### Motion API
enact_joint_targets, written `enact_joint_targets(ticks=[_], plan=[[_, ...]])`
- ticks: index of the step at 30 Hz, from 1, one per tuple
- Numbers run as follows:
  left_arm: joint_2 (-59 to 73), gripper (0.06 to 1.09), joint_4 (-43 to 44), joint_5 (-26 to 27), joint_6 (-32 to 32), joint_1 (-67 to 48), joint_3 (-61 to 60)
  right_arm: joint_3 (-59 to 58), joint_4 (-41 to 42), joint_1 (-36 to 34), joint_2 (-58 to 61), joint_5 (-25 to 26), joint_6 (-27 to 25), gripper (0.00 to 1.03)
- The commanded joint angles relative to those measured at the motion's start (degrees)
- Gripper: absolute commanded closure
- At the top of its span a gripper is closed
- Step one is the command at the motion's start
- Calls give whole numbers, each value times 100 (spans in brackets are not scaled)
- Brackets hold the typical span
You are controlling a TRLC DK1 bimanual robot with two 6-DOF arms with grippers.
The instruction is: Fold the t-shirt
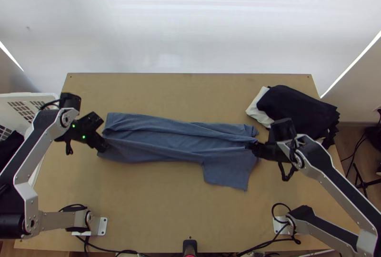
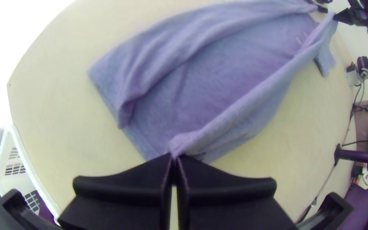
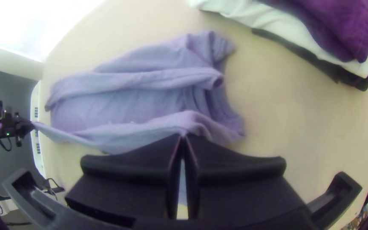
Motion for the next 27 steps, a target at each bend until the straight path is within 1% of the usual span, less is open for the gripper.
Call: enact_joint_targets(ticks=[1, 7, 17, 27], plan=[[418, 105, 109, 140, -298, -16, 589, 468, 327, -231, 635, 2, -50, 100], [778, 105, 118, 149, -474, -121, 1125, 916, 547, -389, 1259, 2, -173, 100], [1244, 105, 188, 140, -772, -139, 1863, 1478, 820, -494, 2058, 28, -200, 100], [1613, 105, 276, 140, -1098, -280, 1907, 1804, 1206, -705, 2911, 195, -323, 100]])
